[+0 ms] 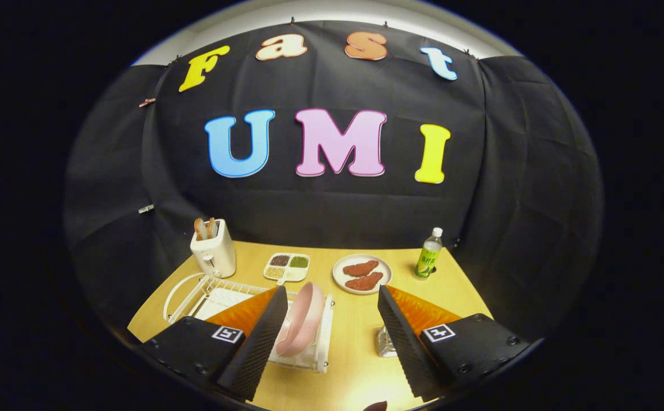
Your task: Take the plate from the dish rack, then take the spoon from the basket and place it into the plate.
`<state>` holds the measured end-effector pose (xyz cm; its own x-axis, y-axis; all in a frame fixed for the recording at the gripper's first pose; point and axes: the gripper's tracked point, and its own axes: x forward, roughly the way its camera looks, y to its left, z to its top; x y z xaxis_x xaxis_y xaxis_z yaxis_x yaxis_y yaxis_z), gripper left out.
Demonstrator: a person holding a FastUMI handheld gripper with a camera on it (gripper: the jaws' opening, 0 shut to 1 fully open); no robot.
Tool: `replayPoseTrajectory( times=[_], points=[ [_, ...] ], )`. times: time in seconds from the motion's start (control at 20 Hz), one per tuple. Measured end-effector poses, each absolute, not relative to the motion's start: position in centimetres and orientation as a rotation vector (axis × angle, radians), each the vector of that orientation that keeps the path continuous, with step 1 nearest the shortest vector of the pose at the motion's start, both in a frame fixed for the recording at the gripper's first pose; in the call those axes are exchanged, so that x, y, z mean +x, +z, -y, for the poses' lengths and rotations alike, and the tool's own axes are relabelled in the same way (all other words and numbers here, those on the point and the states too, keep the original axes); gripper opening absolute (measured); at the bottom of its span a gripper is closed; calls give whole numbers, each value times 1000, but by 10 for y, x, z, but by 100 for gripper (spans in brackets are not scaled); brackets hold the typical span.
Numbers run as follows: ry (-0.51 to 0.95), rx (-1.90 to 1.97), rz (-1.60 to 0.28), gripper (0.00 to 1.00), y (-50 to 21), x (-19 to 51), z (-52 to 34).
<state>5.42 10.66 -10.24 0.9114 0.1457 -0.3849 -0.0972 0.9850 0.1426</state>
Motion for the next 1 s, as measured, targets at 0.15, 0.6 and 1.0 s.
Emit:
replayPoseTrajectory(
  times=[0.15,0.6,1.0],
  points=[
    [118,128,-497,98,-131,71,-127],
    [9,180,-739,82,-233,107,-148],
    [-78,198,-826,33,-272,113,-156]
  ],
)
